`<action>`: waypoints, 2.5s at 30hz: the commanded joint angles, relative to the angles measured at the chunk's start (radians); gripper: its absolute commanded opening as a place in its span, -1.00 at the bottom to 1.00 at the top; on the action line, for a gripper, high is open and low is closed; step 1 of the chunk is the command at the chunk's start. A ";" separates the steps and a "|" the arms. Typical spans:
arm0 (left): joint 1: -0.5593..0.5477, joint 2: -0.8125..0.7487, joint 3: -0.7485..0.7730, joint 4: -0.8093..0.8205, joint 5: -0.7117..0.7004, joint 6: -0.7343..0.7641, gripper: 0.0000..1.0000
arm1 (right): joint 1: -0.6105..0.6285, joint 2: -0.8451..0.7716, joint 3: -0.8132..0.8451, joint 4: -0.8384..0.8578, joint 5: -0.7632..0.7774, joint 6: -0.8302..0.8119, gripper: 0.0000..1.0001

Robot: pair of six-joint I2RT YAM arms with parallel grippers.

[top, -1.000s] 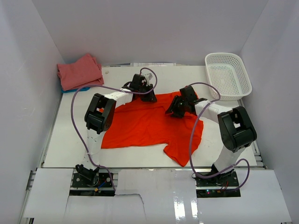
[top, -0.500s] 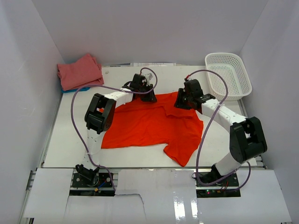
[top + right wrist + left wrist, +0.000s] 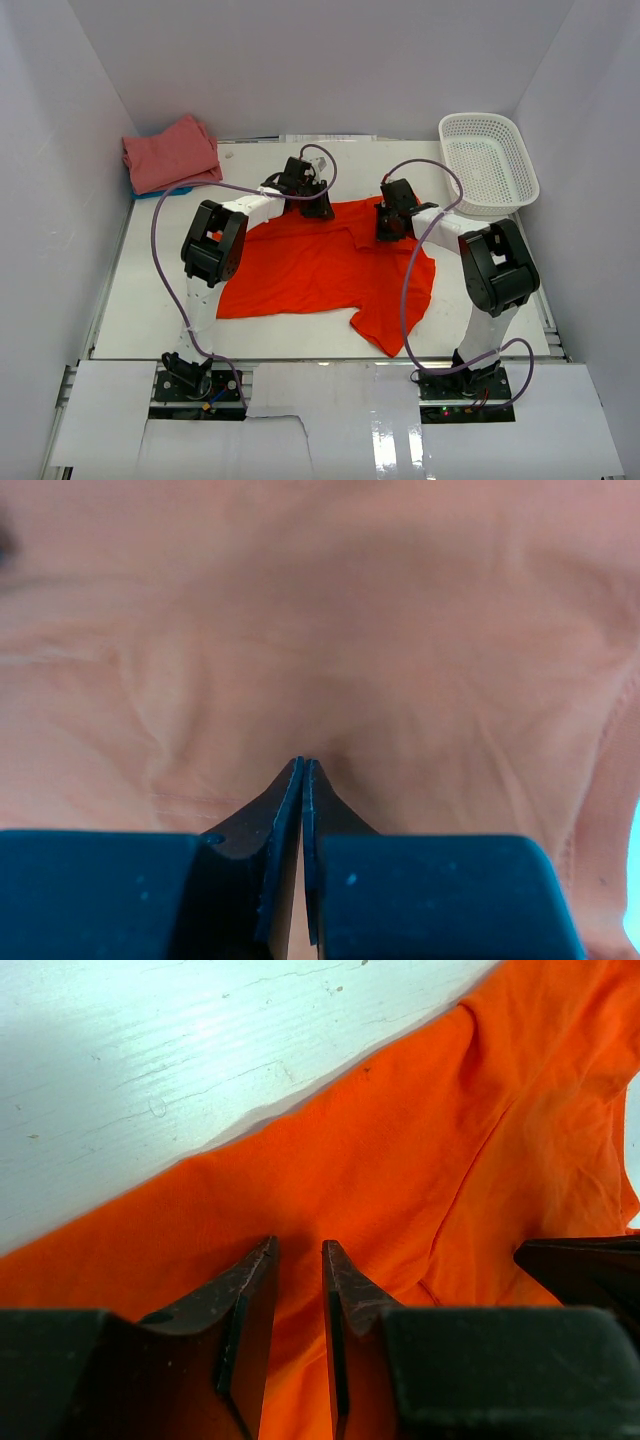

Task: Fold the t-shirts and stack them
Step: Fold the flattened tshirt in 1/3 of the way

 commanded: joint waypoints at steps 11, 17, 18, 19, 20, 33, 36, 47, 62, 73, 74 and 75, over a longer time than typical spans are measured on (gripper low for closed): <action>-0.003 -0.071 0.026 -0.056 -0.040 0.010 -0.28 | 0.001 -0.016 0.026 -0.003 0.049 -0.019 -0.85; -0.001 -0.053 0.049 -0.056 -0.028 0.001 -0.28 | 0.001 -0.068 -0.032 -0.050 0.093 -0.010 -0.85; -0.003 -0.047 0.052 -0.056 -0.028 -0.003 -0.28 | 0.001 -0.081 -0.037 -0.062 0.109 -0.006 -0.85; -0.003 -0.044 0.054 -0.056 -0.028 -0.005 -0.28 | 0.001 -0.087 -0.041 -0.081 0.141 -0.001 -0.85; -0.003 -0.042 0.058 -0.056 -0.023 -0.007 -0.28 | 0.001 -0.091 -0.054 -0.089 0.153 0.002 -0.85; -0.001 -0.047 0.100 -0.093 -0.040 0.001 -0.27 | 0.001 -0.237 -0.083 -0.135 0.202 0.002 -0.85; -0.001 -0.092 0.118 -0.111 -0.060 0.009 -0.27 | 0.001 -0.277 -0.037 -0.167 0.205 -0.015 -0.82; 0.105 -0.687 -0.250 -0.168 -0.152 0.036 -0.15 | -0.001 -0.715 -0.191 -0.231 0.081 -0.041 0.34; 0.157 -1.545 -0.885 -0.353 -0.373 -0.220 0.96 | 0.202 -1.018 -0.421 -0.409 -0.097 -0.021 0.47; 0.157 -1.581 -0.956 -0.453 -0.365 -0.355 0.96 | 0.543 -0.805 -0.220 -0.595 0.116 -0.073 0.43; 0.157 -1.578 -0.954 -0.455 -0.372 -0.367 0.96 | 0.576 -0.779 -0.195 -0.616 0.194 -0.088 0.41; 0.155 -1.574 -0.954 -0.455 -0.381 -0.397 0.96 | 0.602 -0.756 -0.171 -0.641 0.239 -0.091 0.41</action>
